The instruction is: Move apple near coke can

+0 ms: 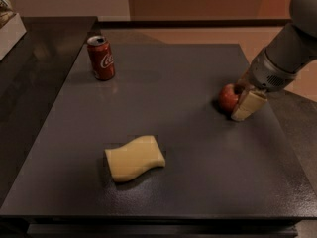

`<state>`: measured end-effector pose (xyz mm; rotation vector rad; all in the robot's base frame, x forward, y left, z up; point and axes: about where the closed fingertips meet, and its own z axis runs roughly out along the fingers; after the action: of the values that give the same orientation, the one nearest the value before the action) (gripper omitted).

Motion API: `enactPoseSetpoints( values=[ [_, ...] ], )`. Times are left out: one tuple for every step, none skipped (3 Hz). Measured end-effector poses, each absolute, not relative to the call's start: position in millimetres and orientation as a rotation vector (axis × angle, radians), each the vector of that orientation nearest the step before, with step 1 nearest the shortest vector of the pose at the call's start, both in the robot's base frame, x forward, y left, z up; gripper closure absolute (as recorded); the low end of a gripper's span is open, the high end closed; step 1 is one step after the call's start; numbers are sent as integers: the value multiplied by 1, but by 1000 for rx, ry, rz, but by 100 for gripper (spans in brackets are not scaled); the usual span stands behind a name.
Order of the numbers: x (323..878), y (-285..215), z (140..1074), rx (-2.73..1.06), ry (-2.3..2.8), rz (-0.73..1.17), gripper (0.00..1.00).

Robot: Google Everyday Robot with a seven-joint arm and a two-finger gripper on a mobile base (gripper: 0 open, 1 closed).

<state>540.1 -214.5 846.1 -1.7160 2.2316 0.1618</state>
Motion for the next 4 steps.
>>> enactPoseSetpoints(
  values=[
    [540,-206,858,-1702,2197,201,62],
    [543,-190,873,-1696,2153,238,92],
    [553,-171,877,-1684,2145,248,100],
    [572,-140,880,-1658,2140,221,100]
  ],
)
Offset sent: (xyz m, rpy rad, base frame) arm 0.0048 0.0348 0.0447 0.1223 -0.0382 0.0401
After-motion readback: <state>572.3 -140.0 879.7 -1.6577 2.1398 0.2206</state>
